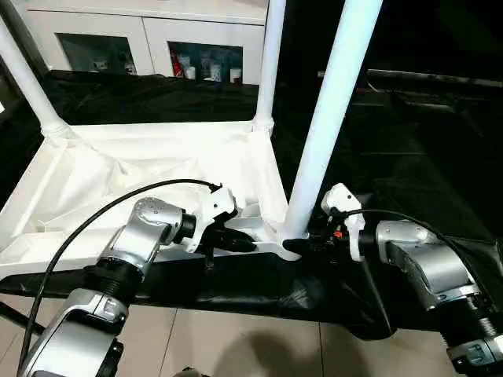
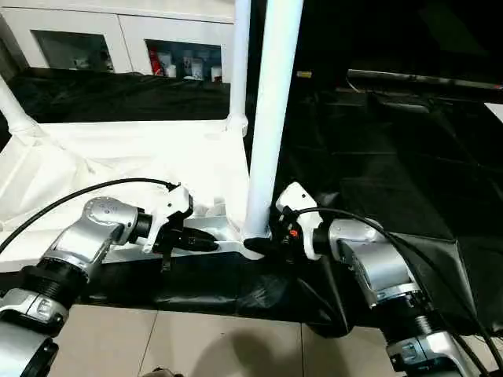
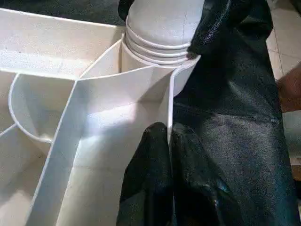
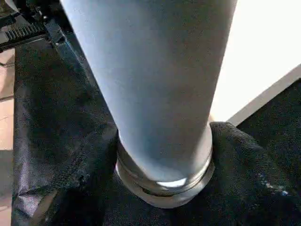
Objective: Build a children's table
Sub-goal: Rotate leg to tighten
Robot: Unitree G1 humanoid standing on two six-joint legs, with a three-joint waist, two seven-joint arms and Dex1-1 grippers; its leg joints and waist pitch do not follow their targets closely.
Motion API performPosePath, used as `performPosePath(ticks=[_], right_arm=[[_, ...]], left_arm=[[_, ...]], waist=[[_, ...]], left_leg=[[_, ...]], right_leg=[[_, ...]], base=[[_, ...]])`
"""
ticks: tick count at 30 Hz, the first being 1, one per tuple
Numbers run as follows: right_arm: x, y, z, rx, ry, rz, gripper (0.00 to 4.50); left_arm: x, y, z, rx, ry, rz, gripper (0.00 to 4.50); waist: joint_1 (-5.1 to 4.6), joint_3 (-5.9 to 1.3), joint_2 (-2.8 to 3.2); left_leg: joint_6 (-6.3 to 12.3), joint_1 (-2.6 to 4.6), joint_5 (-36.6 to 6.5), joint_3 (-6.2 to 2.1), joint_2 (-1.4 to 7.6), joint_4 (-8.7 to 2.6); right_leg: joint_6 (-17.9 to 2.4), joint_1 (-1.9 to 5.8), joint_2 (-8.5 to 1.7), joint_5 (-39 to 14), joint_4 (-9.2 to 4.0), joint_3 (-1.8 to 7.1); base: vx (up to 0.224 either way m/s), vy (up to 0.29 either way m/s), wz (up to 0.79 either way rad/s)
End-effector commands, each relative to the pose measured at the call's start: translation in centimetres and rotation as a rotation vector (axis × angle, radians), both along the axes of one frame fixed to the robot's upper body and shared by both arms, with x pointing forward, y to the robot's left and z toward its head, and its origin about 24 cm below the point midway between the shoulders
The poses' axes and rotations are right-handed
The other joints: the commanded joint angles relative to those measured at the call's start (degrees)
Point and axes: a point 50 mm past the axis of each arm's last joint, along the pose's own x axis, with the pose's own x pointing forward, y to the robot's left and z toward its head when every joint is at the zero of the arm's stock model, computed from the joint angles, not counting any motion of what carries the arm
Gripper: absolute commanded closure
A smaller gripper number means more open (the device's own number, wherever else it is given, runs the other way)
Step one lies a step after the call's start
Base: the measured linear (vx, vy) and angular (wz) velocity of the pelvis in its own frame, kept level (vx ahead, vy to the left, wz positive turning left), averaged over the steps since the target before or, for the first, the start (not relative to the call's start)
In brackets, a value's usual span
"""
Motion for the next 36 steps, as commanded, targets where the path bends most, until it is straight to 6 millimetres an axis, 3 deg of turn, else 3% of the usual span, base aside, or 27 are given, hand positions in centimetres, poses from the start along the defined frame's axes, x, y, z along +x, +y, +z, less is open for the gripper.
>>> performPosePath(ticks=[1, 4, 10, 13, 16, 19, 22, 28, 30, 32, 36], right_arm=[[0.5, -0.5, -1.3, -0.027, 0.008, -0.148, 1.76], [1.2, -0.4, -2.3, -0.03, 0.011, -0.306, 1.77], [2.5, 1.3, -4.0, -0.02, 0.023, -0.641, 1.78], [3.1, 2.6, -4.1, -0.006, 0.012, -0.737, 1.78], [3.5, 3.7, -3.7, -0.006, -0.035, -0.72, 1.78], [3.7, 4.2, -2.4, 0.05, -0.094, -0.645, 1.78], [3.8, 3.9, -1.3, 0.082, -0.143, -0.582, 1.08], [3.1, 2.2, -0.8, 0.043, -0.148, -0.387, 0.54], [2.3, 1.2, -0.7, 0.022, -0.133, -0.281, 0.54], [1.8, 0.6, -0.6, 0.012, -0.12, -0.218, 0.54], [1.1, -0.7, 0.0, 0.014, -0.097, -0.131, 0.54]], left_arm=[[0.3, -1.2, -0.2, -0.06, -0.014, 0.049, 4.5], [1.1, -2.2, -0.6, -0.042, -0.062, 0.145, 4.5], [2.2, -6.3, -1.5, -0.001, -0.117, 0.317, 4.5], [2.6, -8.4, -1.4, 0.0, -0.146, 0.381, 4.5], [2.7, -9.2, -1.3, -0.007, -0.155, 0.369, 4.5], [2.9, -8.6, -1.1, -0.001, -0.162, 0.36, 4.5], [2.8, -7.7, -1.2, -0.004, -0.155, 0.325, 4.5], [2.5, -5.9, -1.1, -0.012, -0.137, 0.236, 4.5], [2.2, -5.0, -1.0, -0.021, -0.125, 0.185, 4.5], [1.9, -4.5, -0.9, -0.031, -0.113, 0.145, 4.5], [0.8, -3.6, -0.3, -0.086, -0.054, -0.003, 4.5]], waist=[[-0.02, -3.73, -0.94], [-0.58, -3.53, -1.03], [-1.2, -3.28, -1.14], [-1.37, -3.15, -0.83], [-1.41, -3.19, -0.97], [-1.21, -3.28, -1.08], [-1.08, -3.36, -1.27], [-0.84, -3.54, -1.34], [-0.68, -3.68, -1.44], [-0.85, -3.63, -1.27], [-0.8, -3.56, -1.32]], left_leg=[[3.51, 1.28, -7.59, -0.99, 2.41, -3.61], [1.45, 1.37, -10.21, -1.13, 2.2, -3.83], [-0.54, 1.79, -14.5, -1.4, 2.12, -4.32], [-0.94, 2.07, -17.17, -1.49, 2.06, -4.43], [-1.19, 2.16, -18.15, -1.6, 1.93, -4.55], [0.12, 1.98, -17.21, -1.67, 1.96, -4.68], [1.38, 1.6, -15.04, -1.6, 1.97, -4.62], [3.64, 1.24, -11.29, -1.45, 2.0, -4.29], [4.3, 1.19, -9.66, -1.45, 2.16, -4.11], [5.12, 1.11, -9.19, -1.42, 2.24, -4.1], [5.72, 1.23, -9.53, -1.36, 2.38, -4.06]], right_leg=[[-13.99, 2.43, -3.53, -5.79, -3.51, 2.12], [-13.18, 2.3, -3.59, -10.81, -4.15, 2.08], [-9.97, 1.94, -3.61, -18.1, -5.3, 2.14], [-9.43, 1.59, -3.65, -20.45, -5.7, 2.2], [-8.66, 1.82, -3.68, -21.63, -5.95, 2.09], [-8.41, 2.05, -3.77, -19.85, -5.85, 2.14], [-9.15, 2.39, -3.84, -17.12, -5.53, 2.14], [-10.62, 2.82, -3.85, -12.25, -4.95, 2.02], [-11.75, 3.17, -3.79, -8.99, -4.51, 1.98], [-12.71, 3.03, -3.73, -7.07, -4.28, 1.97], [-14.13, 3.03, -3.83, -6.93, -4.19, 2.0]], base=[[0.0, 0.0, 0.0], [0.0, 0.0, 0.0], [0.0, 0.0, 0.0], [0.0, 0.0, 0.0], [0.0, 0.0, 0.0], [0.0, 0.0, 0.0], [0.0, 0.0, 0.0], [0.0, 0.0, 0.0], [0.0, 0.0, 0.0], [0.0, 0.0, 0.0], [0.0, 0.0, 0.0]])
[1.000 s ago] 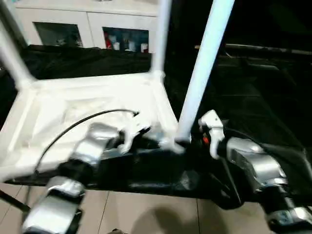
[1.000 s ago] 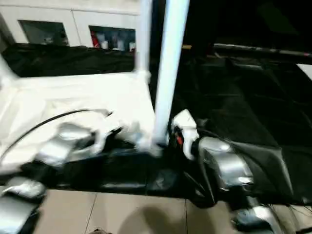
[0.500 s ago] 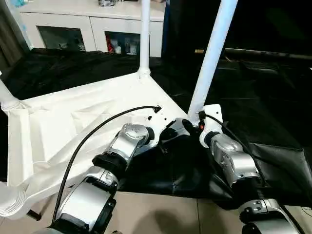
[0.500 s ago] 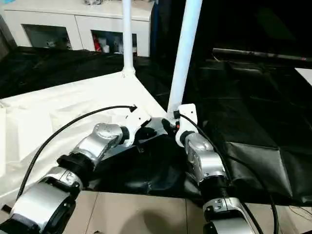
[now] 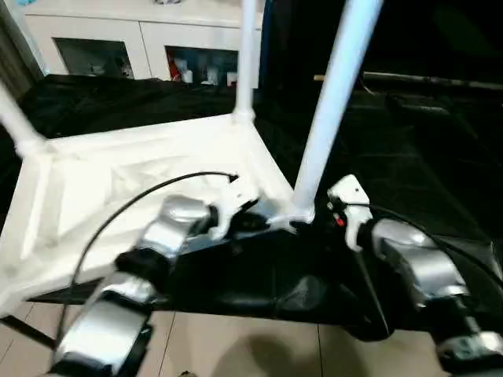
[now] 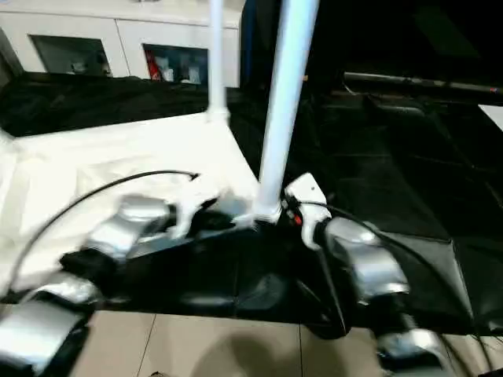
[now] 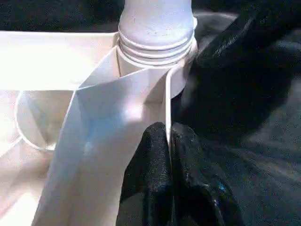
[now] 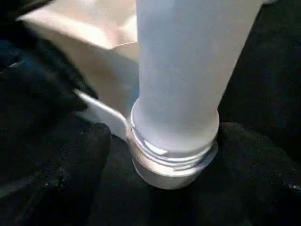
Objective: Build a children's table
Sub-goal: Rotate leg to tighten
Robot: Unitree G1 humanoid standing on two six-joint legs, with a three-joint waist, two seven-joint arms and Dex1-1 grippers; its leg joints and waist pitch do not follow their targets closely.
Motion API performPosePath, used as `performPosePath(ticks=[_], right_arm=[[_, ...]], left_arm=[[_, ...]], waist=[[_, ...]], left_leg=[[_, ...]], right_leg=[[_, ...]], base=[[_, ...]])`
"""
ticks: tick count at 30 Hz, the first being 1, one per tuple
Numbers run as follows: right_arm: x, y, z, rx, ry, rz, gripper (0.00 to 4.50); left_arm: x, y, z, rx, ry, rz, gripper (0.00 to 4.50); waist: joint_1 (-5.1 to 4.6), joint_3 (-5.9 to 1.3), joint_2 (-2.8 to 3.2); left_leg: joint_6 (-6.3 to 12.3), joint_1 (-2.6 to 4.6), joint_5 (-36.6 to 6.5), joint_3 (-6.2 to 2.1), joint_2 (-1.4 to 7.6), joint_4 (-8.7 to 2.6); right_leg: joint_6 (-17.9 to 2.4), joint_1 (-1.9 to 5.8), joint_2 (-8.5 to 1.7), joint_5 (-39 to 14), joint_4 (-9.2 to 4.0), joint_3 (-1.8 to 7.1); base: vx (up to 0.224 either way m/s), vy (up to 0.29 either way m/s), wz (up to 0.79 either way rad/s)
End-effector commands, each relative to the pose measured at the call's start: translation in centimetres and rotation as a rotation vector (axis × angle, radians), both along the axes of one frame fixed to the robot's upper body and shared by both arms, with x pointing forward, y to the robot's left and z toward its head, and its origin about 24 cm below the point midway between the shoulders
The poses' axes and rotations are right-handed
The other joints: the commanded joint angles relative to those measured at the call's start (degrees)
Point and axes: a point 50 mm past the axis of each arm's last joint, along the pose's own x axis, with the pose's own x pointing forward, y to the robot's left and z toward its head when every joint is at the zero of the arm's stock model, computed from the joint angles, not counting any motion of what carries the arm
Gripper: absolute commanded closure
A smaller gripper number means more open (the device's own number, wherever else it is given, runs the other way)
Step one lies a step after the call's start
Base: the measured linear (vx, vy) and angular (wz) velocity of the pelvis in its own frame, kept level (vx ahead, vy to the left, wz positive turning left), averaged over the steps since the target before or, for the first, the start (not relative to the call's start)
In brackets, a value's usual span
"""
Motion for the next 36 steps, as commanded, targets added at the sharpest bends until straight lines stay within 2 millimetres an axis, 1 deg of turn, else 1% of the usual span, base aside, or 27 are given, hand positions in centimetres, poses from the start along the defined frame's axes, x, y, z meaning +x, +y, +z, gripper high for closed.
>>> performPosePath(ticks=[1, 2, 4, 5, 6, 7, 8, 10, 11, 13, 14, 15, 17, 19, 20, 21, 25, 26, 28, 29, 30, 31, 32, 33, 34, 35, 36], right_arm=[[-0.2, 0.3, 0.7, 0.022, -0.001, 0.064, 0.54], [-0.4, 0.2, 0.8, 0.028, 0.006, 0.081, 0.54], [-0.6, 0.1, 1.0, 0.036, 0.017, 0.101, 0.54], [-0.7, 0.1, 0.9, 0.029, 0.023, 0.117, 0.54], [-0.7, 0.1, 0.8, 0.025, 0.027, 0.121, 0.54], [-0.8, 0.1, 0.6, 0.017, 0.031, 0.127, 0.54], [-0.8, 0.2, 0.5, 0.011, 0.034, 0.131, 0.71], [-0.8, 0.2, 0.4, -0.002, 0.038, 0.139, 0.9], [-0.9, 0.2, 0.3, -0.01, 0.04, 0.144, 0.93], [-0.9, 0.2, 0.2, -0.015, 0.043, 0.151, 1.15], [-0.9, 0.2, 0.2, -0.013, 0.045, 0.154, 1.15], [-0.9, 0.2, 0.2, -0.013, 0.046, 0.155, 1.34], [-1.1, 0.2, 0.2, -0.019, 0.051, 0.168, 1.44], [-1.2, 0.1, 0.2, -0.02, 0.057, 0.174, 1.53], [-1.2, 0.1, 0.1, -0.021, 0.058, 0.174, 1.75], [-1.2, 0.1, 0.1, -0.021, 0.06, 0.174, 1.75], [-1.2, 0.1, -0.1, -0.01, 0.068, 0.164, 2.01], [-1.2, 0.1, -0.2, -0.005, 0.072, 0.149, 2.01], [-0.7, 0.0, -1.2, 0.007, 0.081, 0.025, 2.03], [-0.7, 0.0, -1.2, 0.007, 0.081, 0.025, 2.03], [-0.5, 0.0, -1.6, 0.01, 0.087, -0.027, 2.03], [-0.3, 0.1, -2.2, 0.011, 0.091, -0.101, 2.03], [-0.2, 0.2, -2.5, 0.011, 0.094, -0.144, 2.04], [-0.2, 0.2, -2.5, 0.011, 0.094, -0.144, 2.04], [-0.1, 0.6, -2.9, 0.017, 0.094, -0.196, 2.04], [0.0, 0.8, -3.1, 0.022, 0.094, -0.231, 2.05], [0.0, 0.8, -3.1, 0.022, 0.094, -0.231, 2.05]], left_arm=[[-1.2, -1.0, 0.2, -0.092, 0.048, -0.135, 4.5], [-1.5, -0.8, 0.3, -0.094, 0.064, -0.162, 4.5], [-1.8, -0.6, 0.3, -0.1, 0.078, -0.183, 4.5], [-2.0, -0.4, 0.3, -0.103, 0.087, -0.193, 4.5], [-2.0, -0.4, 0.2, -0.103, 0.086, -0.191, 4.5], [-2.0, -0.3, 0.2, -0.103, 0.089, -0.187, 4.5], [-2.0, -0.3, 0.1, -0.104, 0.09, -0.184, 4.5], [-2.0, -0.2, 0.1, -0.1, 0.088, -0.179, 4.5], [-2.0, -0.2, 0.0, -0.098, 0.087, -0.176, 4.5], [-2.0, -0.1, 0.1, -0.099, 0.086, -0.173, 4.5], [-2.0, -0.1, 0.1, -0.1, 0.085, -0.171, 4.5], [-2.0, -0.1, 0.1, -0.1, 0.085, -0.171, 4.5], [-2.0, 0.0, 0.3, -0.1, 0.083, -0.165, 4.5], [-2.0, 0.1, 0.3, -0.099, 0.08, -0.16, 4.5], [-2.0, 0.1, 0.3, -0.1, 0.08, -0.159, 4.5], [-2.0, 0.1, 0.3, -0.1, 0.08, -0.158, 4.5], [-1.9, 0.1, 0.3, -0.099, 0.079, -0.154, 4.5], [-1.9, 0.1, 0.2, -0.097, 0.076, -0.145, 4.5], [-1.2, -0.2, 0.0, -0.09, 0.044, -0.059, 4.5], [-1.2, -0.2, 0.0, -0.09, 0.044, -0.059, 4.5], [-0.9, -0.4, 0.0, -0.089, 0.033, -0.024, 4.5], [-0.4, -0.8, -0.1, -0.083, 0.009, 0.035, 4.5], [-0.1, -1.1, -0.1, -0.079, -0.006, 0.071, 4.5], [-0.1, -1.1, -0.1, -0.079, -0.006, 0.071, 4.5], [0.3, -1.6, -0.2, -0.07, -0.019, 0.114, 4.5], [0.5, -2.0, -0.2, -0.064, -0.027, 0.142, 4.5], [0.5, -2.0, -0.2, -0.064, -0.027, 0.142, 4.5]], waist=[[0.24, -3.21, -0.91], [0.31, -3.24, -0.91], [0.5, -3.17, -0.8], [0.72, -3.12, -0.99], [0.88, -3.12, -0.96], [1.04, -3.06, -0.83], [1.16, -3.09, -0.9], [1.21, -3.13, -1.0], [1.21, -3.14, -1.03], [1.23, -3.13, -1.13], [1.23, -3.14, -1.1], [1.25, -3.15, -1.04], [1.19, -3.2, -1.19], [1.2, -3.2, -1.12], [1.22, -3.21, -1.13], [1.23, -3.24, -1.1], [1.22, -3.24, -1.15], [1.23, -3.23, -1.13], [1.1, -3.25, -1.18], [1.09, -3.16, -1.12], [1.07, -3.19, -1.16], [0.97, -3.15, -1.14], [0.79, -3.09, -1.17], [0.79, -3.1, -1.16], [0.75, -3.01, -1.15], [0.71, -3.02, -1.27], [0.69, -3.01, -1.26]], left_leg=[[5.46, 0.67, -9.91, -1.2, 2.9, -3.46], [4.99, 0.82, -10.31, -1.21, 3.08, -3.5], [4.73, 0.88, -10.17, -1.09, 3.16, -3.54], [4.51, 0.98, -10.51, -1.0, 3.19, -3.55], [4.41, 0.88, -10.4, -1.05, 3.17, -3.54], [4.0, 0.94, -10.8, -1.05, 3.17, -3.62], [3.61, 1.01, -11.02, -1.02, 3.09, -3.6], [3.32, 0.92, -10.81, -1.06, 3.01, -3.61], [3.32, 0.85, -10.65, -1.08, 2.98, -3.59], [3.36, 0.85, -10.45, -1.08, 2.97, -3.59], [3.42, 0.83, -10.33, -1.08, 2.96, -3.57], [3.45, 0.87, -10.23, -1.09, 3.02, -3.57], [3.65, 0.81, -9.91, -1.07, 2.98, -3.52], [3.9, 0.77, -9.48, -1.06, 2.95, -3.48], [3.98, 0.78, -9.4, -1.03, 2.93, -3.45], [4.02, 0.77, -9.24, -1.04, 2.93, -3.43], [4.24, 0.76, -9.07, -1.0, 2.89, -3.38], [4.21, 0.76, -9.12, -1.01, 2.89, -3.39], [3.92, 0.75, -9.28, -0.97, 2.79, -3.33], [3.69, 0.85, -9.62, -0.96, 2.8, -3.43], [3.46, 0.81, -9.86, -1.02, 2.76, -3.43], [2.96, 0.84, -10.33, -1.09, 2.82, -3.53], [2.45, 0.99, -11.2, -1.05, 2.77, -3.56], [2.17, 1.01, -11.42, -1.11, 2.72, -3.59], [1.38, 1.13, -12.87, -1.18, 2.76, -3.73], [1.24, 1.07, -13.09, -1.23, 2.73, -3.76], [1.21, 1.06, -13.12, -1.2, 2.72, -3.78]], right_leg=[[-14.69, 2.28, -3.41, -7.54, -4.14, 2.13], [-14.93, 2.24, -3.48, -8.18, -4.07, 2.13], [-15.02, 2.05, -3.33, -8.06, -4.06, 2.21], [-14.94, 1.98, -3.35, -8.34, -4.07, 2.24], [-14.81, 2.05, -3.44, -8.55, -4.03, 2.25], [-14.53, 1.91, -3.49, -9.51, -4.17, 2.28], [-14.22, 1.89, -3.45, -9.86, -4.2, 2.3], [-13.8, 1.98, -3.47, -9.87, -4.16, 2.31], [-13.62, 2.03, -3.48, -9.75, -4.15, 2.31], [-13.36, 2.0, -3.51, -9.93, -4.16, 2.31], [-13.34, 2.01, -3.5, -9.83, -4.14, 2.3], [-13.42, 2.0, -3.53, -9.57, -4.12, 2.31], [-13.52, 2.06, -3.46, -8.99, -4.02, 2.3], [-13.58, 2.04, -3.44, -8.61, -3.99, 2.3], [-13.58, 2.03, -3.4, -8.6, -4.0, 2.28], [-13.6, 2.04, -3.4, -8.39, -3.96, 2.29], [-13.79, 2.06, -3.37, -7.86, -3.93, 2.29], [-13.76, 2.05, -3.39, -8.12, -3.96, 2.28], [-13.68, 1.93, -3.32, -8.44, -3.99, 2.31], [-13.6, 1.79, -3.37, -9.28, -4.16, 2.33], [-13.45, 1.89, -3.37, -9.86, -4.16, 2.3], [-13.19, 1.87, -3.39, -10.81, -4.26, 2.28], [-12.84, 1.66, -3.27, -11.78, -4.42, 2.32], [-12.64, 1.68, -3.29, -12.33, -4.49, 2.3], [-12.06, 1.63, -3.44, -14.28, -4.77, 2.32], [-11.77, 1.77, -3.42, -14.81, -4.76, 2.29], [-11.54, 1.76, -3.44, -15.03, -4.83, 2.33]], base=[[0.0, 0.0, 0.0], [0.0, 0.0, 0.0], [0.0, 0.0, 0.0], [0.0, 0.0, 0.0], [0.0, 0.0, 0.0], [0.0, 0.0, 0.0], [0.0, 0.0, 0.0], [0.0, 0.0, 0.0], [0.0, 0.0, 0.0], [0.0, 0.0, 0.0], [0.0, 0.0, 0.0], [0.0, 0.0, 0.0], [0.0, 0.0, 0.0], [0.0, 0.0, 0.0], [0.0, 0.0, 0.0], [0.0, 0.0, 0.0], [0.0, 0.0, 0.0], [0.0, 0.0, 0.0], [0.0, 0.0, 0.0], [0.0, 0.0, 0.0], [0.0, 0.0, 0.0], [0.0, 0.0, 0.0], [0.0, 0.0, 0.0], [0.0, 0.0, 0.0], [0.0, 0.0, 0.0], [0.0, 0.0, 0.0], [0.0, 0.0, 0.0]])
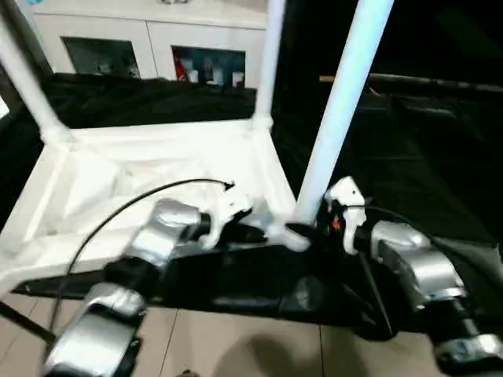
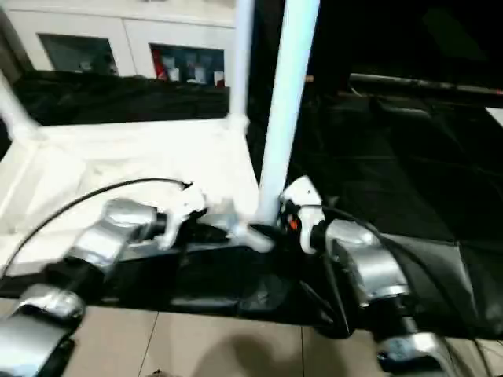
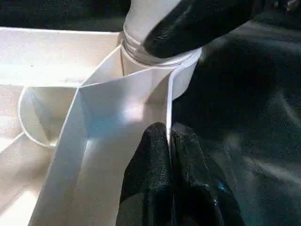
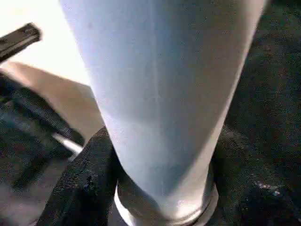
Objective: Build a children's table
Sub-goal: Rotate leg to tighten
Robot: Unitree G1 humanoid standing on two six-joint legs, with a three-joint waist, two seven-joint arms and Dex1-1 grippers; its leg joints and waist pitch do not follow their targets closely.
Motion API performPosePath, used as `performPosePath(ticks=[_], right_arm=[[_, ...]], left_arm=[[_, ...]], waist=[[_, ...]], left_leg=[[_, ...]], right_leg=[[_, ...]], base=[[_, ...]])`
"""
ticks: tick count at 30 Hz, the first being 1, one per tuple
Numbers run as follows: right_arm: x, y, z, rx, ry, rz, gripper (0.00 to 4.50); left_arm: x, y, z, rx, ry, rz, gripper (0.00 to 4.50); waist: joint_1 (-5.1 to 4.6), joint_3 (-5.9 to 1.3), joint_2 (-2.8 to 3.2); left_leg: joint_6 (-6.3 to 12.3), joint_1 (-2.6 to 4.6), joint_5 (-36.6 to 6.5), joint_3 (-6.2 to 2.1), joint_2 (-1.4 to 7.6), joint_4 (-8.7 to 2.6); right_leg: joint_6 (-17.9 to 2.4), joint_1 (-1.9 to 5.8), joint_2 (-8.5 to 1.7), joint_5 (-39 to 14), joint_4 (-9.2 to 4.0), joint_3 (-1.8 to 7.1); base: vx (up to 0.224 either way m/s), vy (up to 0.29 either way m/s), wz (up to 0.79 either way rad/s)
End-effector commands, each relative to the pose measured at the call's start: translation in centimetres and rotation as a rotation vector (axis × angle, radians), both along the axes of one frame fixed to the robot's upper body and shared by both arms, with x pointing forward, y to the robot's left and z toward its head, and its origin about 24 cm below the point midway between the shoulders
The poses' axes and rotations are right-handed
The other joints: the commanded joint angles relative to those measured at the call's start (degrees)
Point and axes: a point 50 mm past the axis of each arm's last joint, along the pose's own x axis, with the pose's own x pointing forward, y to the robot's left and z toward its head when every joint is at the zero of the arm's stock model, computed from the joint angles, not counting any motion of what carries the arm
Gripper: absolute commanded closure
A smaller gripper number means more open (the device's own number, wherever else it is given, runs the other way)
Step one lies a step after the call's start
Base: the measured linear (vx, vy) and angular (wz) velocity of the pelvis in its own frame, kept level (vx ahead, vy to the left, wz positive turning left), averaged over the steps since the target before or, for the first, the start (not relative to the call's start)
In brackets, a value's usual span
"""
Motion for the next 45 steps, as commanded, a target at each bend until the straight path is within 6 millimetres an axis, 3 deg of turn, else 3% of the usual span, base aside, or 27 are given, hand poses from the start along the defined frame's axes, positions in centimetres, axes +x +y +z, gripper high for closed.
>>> performPosePath(ticks=[1, 4, 5, 6, 7, 12, 19, 22, 27, 28, 34, 36, 37, 40, 45], right_arm=[[-0.5, 0.2, -2.3, -0.04, 0.09, -0.088, 2.05], [0.1, 1.1, -2.4, -0.026, 0.085, -0.205, 2.05], [0.4, 1.6, -2.5, -0.032, 0.078, -0.26, 2.05], [0.4, 1.6, -2.5, -0.032, 0.078, -0.26, 2.05], [0.6, 1.9, -2.6, -0.038, 0.073, -0.298, 2.05], [1.1, 4.1, -1.7, -0.006, 0.006, -0.31, 2.05], [0.8, 3.5, -0.4, 0.049, -0.037, -0.12, 1.41], [0.0, 2.1, 0.4, 0.024, -0.038, 0.047, 1.41], [-0.8, 0.0, 0.9, 0.015, -0.011, 0.171, 1.41], [-0.9, -0.4, 1.0, 0.016, -0.004, 0.193, 1.41], [-1.3, -0.7, 1.1, 0.016, 0.013, 0.249, 1.41], [-1.4, -0.6, 1.0, 0.013, 0.018, 0.274, 1.41], [-1.5, -0.5, 1.0, 0.014, 0.022, 0.288, 1.67], [-1.7, -0.4, 0.9, 0.023, 0.028, 0.308, 1.78], [-1.8, -0.2, 0.9, 0.039, 0.029, 0.323, 2.13]], left_arm=[[0.7, -0.7, 0.1, -0.064, -0.024, 0.132, 4.5], [1.4, -2.0, 0.2, -0.057, -0.051, 0.229, 4.5], [1.8, -2.7, 0.3, -0.05, -0.071, 0.271, 4.5], [1.8, -2.7, 0.3, -0.05, -0.071, 0.271, 4.5], [2.0, -3.2, 0.4, -0.044, -0.086, 0.298, 4.5], [2.0, -4.5, 0.6, -0.056, -0.095, 0.287, 4.5], [1.7, -3.2, 0.4, -0.072, -0.057, 0.196, 4.5], [1.2, -2.1, 0.3, -0.09, -0.036, 0.111, 4.5], [0.2, -0.6, 0.5, -0.146, 0.007, -0.023, 4.5], [-0.2, -0.2, 0.6, -0.162, 0.018, -0.066, 4.5], [-1.0, 0.7, 0.6, -0.187, 0.043, -0.134, 4.5], [-1.2, 1.0, 0.7, -0.198, 0.047, -0.137, 4.5], [-1.3, 1.1, 0.7, -0.203, 0.051, -0.137, 4.5], [-1.4, 1.4, 0.8, -0.199, 0.05, -0.137, 4.5], [-1.4, 1.6, 0.8, -0.202, 0.055, -0.14, 4.5]], waist=[[-0.34, -2.79, -1.0], [-0.56, -2.9, -1.07], [-0.63, -2.84, -0.65], [-0.73, -2.83, -0.74], [-0.68, -2.96, -0.8], [-1.06, -3.04, -0.76], [-1.13, -2.96, -0.96], [-1.21, -2.92, -1.14], [-1.05, -2.99, -1.25], [-1.19, -2.94, -1.23], [-0.68, -3.05, -0.94], [-0.6, -3.03, -1.0], [-0.56, -2.99, -1.07], [-0.4, -3.09, -1.07], [-0.28, -3.4, -0.94]], left_leg=[[1.15, 1.01, -13.91, -1.38, 2.69, -4.18], [0.56, 1.13, -14.85, -1.58, 2.65, -4.28], [0.3, 1.34, -14.87, -1.45, 2.7, -4.32], [0.03, 1.39, -15.38, -1.51, 2.68, -4.36], [0.07, 1.25, -14.68, -1.58, 2.64, -4.38], [0.86, 1.01, -14.19, -1.57, 2.41, -4.28], [3.21, 0.58, -13.45, -1.66, 2.56, -4.32], [4.03, 0.5, -12.57, -1.58, 2.54, -4.18], [4.95, 0.63, -11.53, -1.56, 2.83, -4.06], [5.06, 0.38, -11.34, -1.57, 2.78, -4.07], [4.95, 0.9, -10.26, -1.27, 3.05, -3.96], [4.97, 0.75, -10.16, -1.31, 3.07, -4.01], [4.89, 0.68, -10.22, -1.28, 3.01, -4.0], [4.74, 0.7, -9.8, -1.23, 3.02, -3.94], [5.25, 0.63, -7.21, -1.24, 3.12, -3.67]], right_leg=[[-11.04, 1.55, -3.41, -16.23, -5.15, 2.19], [-10.22, 1.68, -3.51, -18.35, -5.42, 2.14], [-10.35, 1.27, -3.29, -17.44, -5.46, 2.25], [-10.43, 1.24, -3.27, -17.48, -5.47, 2.25], [-10.34, 1.55, -3.37, -16.46, -5.38, 2.21], [-10.4, 1.76, -3.4, -14.51, -5.4, 2.15], [-10.84, 2.26, -3.4, -13.02, -5.18, 2.08], [-11.5, 2.35, -3.4, -12.43, -5.17, 2.05], [-12.91, 2.34, -3.47, -11.44, -4.95, 2.01], [-13.15, 2.39, -3.46, -11.14, -4.77, 2.03], [-14.92, 1.93, -3.42, -8.41, -4.38, 2.11], [-15.05, 2.06, -3.45, -7.97, -4.28, 2.07], [-14.9, 2.1, -3.48, -8.24, -4.3, 2.07], [-14.91, 2.09, -3.47, -7.84, -4.18, 2.09], [-16.04, 2.14, -3.31, -1.88, -3.44, 2.02]], base=[[0.0, 0.0, 0.0], [0.0, 0.0, 0.0], [0.0, 0.0, 0.0], [0.0, 0.0, 0.0], [0.0, 0.0, 0.0], [0.0, 0.0, 0.0], [0.0, 0.0, 0.0], [0.0, 0.0, 0.0], [0.0, 0.0, 0.0], [0.0, 0.0, 0.0], [0.0, 0.0, 0.0], [0.0, 0.0, 0.0], [0.0, 0.0, 0.0], [0.0, 0.0, 0.0], [0.0, 0.0, 0.0]])
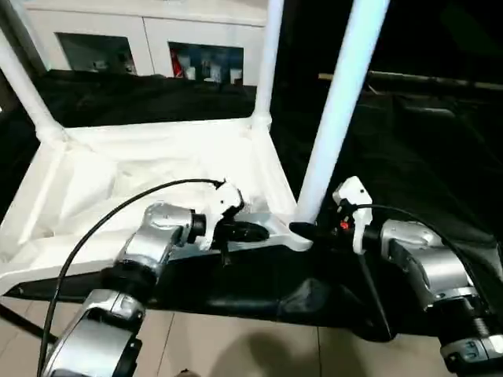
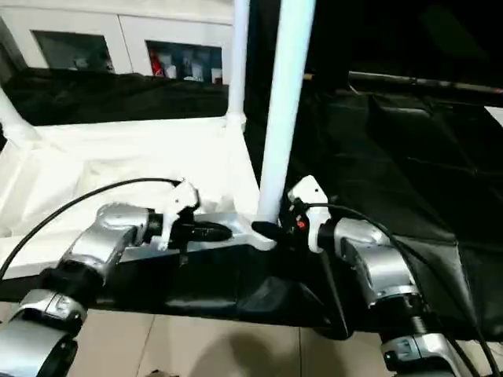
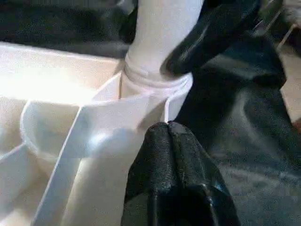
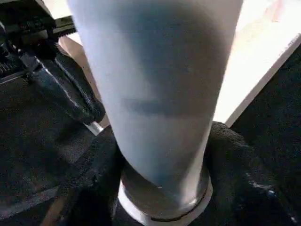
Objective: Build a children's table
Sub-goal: Rotate leg to tighten
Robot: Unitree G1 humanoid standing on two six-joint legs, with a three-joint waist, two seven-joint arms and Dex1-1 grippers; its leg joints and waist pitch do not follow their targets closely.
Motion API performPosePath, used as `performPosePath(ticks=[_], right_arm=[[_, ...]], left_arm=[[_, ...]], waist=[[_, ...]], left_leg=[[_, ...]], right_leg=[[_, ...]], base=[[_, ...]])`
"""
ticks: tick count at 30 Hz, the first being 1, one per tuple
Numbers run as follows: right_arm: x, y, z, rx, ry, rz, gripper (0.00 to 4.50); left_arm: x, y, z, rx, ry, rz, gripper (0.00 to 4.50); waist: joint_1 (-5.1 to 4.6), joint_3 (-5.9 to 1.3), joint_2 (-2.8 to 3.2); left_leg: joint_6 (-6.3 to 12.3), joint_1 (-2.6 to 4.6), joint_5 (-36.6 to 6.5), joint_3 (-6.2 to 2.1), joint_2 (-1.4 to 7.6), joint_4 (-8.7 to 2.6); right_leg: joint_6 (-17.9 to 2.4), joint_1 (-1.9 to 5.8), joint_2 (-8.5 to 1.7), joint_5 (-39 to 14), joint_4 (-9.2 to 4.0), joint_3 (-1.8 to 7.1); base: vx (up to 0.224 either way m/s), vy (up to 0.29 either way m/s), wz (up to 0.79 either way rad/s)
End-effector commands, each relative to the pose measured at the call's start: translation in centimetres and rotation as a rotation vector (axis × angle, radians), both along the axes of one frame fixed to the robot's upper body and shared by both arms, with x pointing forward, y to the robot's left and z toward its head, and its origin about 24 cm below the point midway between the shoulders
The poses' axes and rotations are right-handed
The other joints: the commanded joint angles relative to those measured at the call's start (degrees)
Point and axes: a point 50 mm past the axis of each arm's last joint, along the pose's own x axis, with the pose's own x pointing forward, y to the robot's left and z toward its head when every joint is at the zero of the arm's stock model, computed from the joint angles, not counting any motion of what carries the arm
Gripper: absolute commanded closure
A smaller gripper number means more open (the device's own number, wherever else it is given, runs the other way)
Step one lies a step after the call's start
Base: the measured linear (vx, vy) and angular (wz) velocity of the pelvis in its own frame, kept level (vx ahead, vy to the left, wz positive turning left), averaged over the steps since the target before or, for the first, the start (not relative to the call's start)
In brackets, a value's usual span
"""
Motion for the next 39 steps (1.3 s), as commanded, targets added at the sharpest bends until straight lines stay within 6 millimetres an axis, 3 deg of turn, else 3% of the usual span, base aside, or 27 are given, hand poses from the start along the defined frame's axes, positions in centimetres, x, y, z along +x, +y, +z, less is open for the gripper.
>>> performPosePath(ticks=[1, 4, 9, 10, 12, 13, 16, 19, 25, 28, 29, 33, 39], right_arm=[[-0.6, 0.7, -0.5, 0.018, 0.028, 0.048, 2.24], [-0.7, 0.7, -0.5, 0.023, 0.032, 0.053, 2.32], [-0.8, 0.7, -0.9, 0.028, 0.042, 0.034, 2.39], [-0.6, 0.7, -1.4, 0.027, 0.051, -0.033, 2.39], [-0.6, 0.9, -2.2, 0.022, 0.059, -0.095, 2.4], [-0.7, 1.1, -2.5, 0.018, 0.062, -0.102, 2.41], [-1.0, 1.6, -2.7, 0.021, 0.068, -0.085, 2.41], [-1.0, 1.9, -2.5, 0.033, 0.064, -0.085, 2.42], [-0.9, 1.6, -2.4, 0.03, 0.056, -0.098, 2.43], [-0.9, 1.6, -2.4, 0.03, 0.056, -0.099, 2.43], [-0.9, 1.6, -2.4, 0.03, 0.056, -0.098, 2.43], [-0.8, 1.6, -2.3, 0.028, 0.055, -0.097, 2.43], [-0.6, 1.6, -2.3, 0.014, 0.048, -0.09, 2.43]], left_arm=[[-0.1, -0.6, 0.4, -0.022, -0.005, -0.032, 4.5], [-0.2, -0.5, 0.4, -0.022, -0.004, -0.031, 4.5], [-0.2, -0.6, 0.3, -0.012, -0.004, -0.021, 4.5], [-0.1, -0.8, -0.1, 0.015, -0.006, 0.006, 4.5], [0.3, -1.1, -0.5, 0.047, -0.011, 0.049, 4.5], [0.4, -1.2, -0.5, 0.052, -0.018, 0.063, 4.5], [0.5, -1.4, -0.2, 0.04, -0.024, 0.064, 4.5], [1.2, -0.5, 1.2, 0.036, -0.07, 0.095, 4.5], [0.6, 1.9, 2.3, 0.15, -0.087, 0.04, 3.73], [0.3, 2.3, 2.4, 0.17, -0.082, 0.022, 3.63], [0.0, 2.4, 2.4, 0.18, -0.073, 0.013, 3.41], [-0.3, 2.2, 2.2, 0.19, -0.05, 0.0, 3.09], [-0.2, 1.2, 1.7, 0.222, -0.051, 0.042, 2.51]], waist=[[0.1, -3.66, -0.33], [-0.16, -3.68, -0.41], [-0.2, -3.54, -0.45], [-0.25, -3.55, -0.48], [-0.55, -3.43, -0.55], [-0.7, -3.27, -0.57], [-0.85, -3.12, -0.57], [-0.87, -3.2, -0.31], [-1.04, -3.4, -0.13], [-1.22, -3.28, 0.07], [-1.21, -3.26, -0.13], [-1.16, -3.17, -0.17], [-1.23, -3.26, -0.12]], left_leg=[[5.64, 1.02, -6.32, -1.11, 3.15, -3.23], [6.33, 0.84, -5.95, -1.06, 3.05, -2.99], [5.76, 0.99, -7.94, -1.04, 3.12, -3.06], [5.58, 0.99, -7.91, -1.05, 3.16, -3.07], [5.06, 0.9, -8.86, -1.12, 3.11, -3.19], [3.8, 0.94, -10.82, -1.29, 3.07, -3.43], [2.25, 1.14, -13.56, -1.35, 3.13, -3.68], [1.45, 1.16, -14.34, -1.52, 3.12, -3.82], [1.85, 1.13, -11.26, -1.43, 3.22, -3.72], [1.73, 1.28, -11.79, -1.28, 3.1, -3.73], [1.44, 1.29, -12.3, -1.27, 3.17, -3.76], [0.89, 1.29, -13.23, -1.26, 3.12, -3.83], [1.19, 1.13, -12.0, -1.23, 3.03, -3.66]], right_leg=[[-16.85, 2.64, -3.24, 1.01, -3.07, 2.06], [-17.7, 2.75, -3.27, 2.94, -2.82, 2.0], [-17.39, 2.65, -3.33, 0.06, -3.15, 2.06], [-17.23, 2.6, -3.33, 0.12, -3.11, 2.11], [-16.74, 2.49, -3.41, -1.34, -3.37, 2.16], [-15.73, 2.56, -3.5, -5.5, -3.83, 2.1], [-14.41, 2.36, -3.5, -10.26, -4.38, 2.17], [-13.4, 2.27, -3.46, -10.95, -4.41, 2.19], [-14.94, 2.38, -3.26, -4.88, -3.59, 2.12], [-15.14, 2.18, -3.05, -5.24, -3.66, 2.13], [-15.18, 2.23, -3.15, -5.81, -3.69, 2.17], [-14.6, 2.1, -3.17, -7.9, -3.9, 2.24], [-14.73, 2.25, -3.12, -6.1, -3.74, 2.24]], base=[[0.0, 0.0, 0.0], [0.0, 0.0, 0.0], [0.0, 0.0, 0.0], [0.0, 0.0, 0.0], [0.0, 0.0, 0.0], [0.0, 0.0, 0.0], [0.0, 0.0, 0.0], [0.0, 0.0, 0.0], [0.0, 0.0, 0.0], [0.0, 0.0, 0.0], [0.0, 0.0, 0.0], [0.0, 0.0, 0.0], [0.0, 0.0, 0.0]])
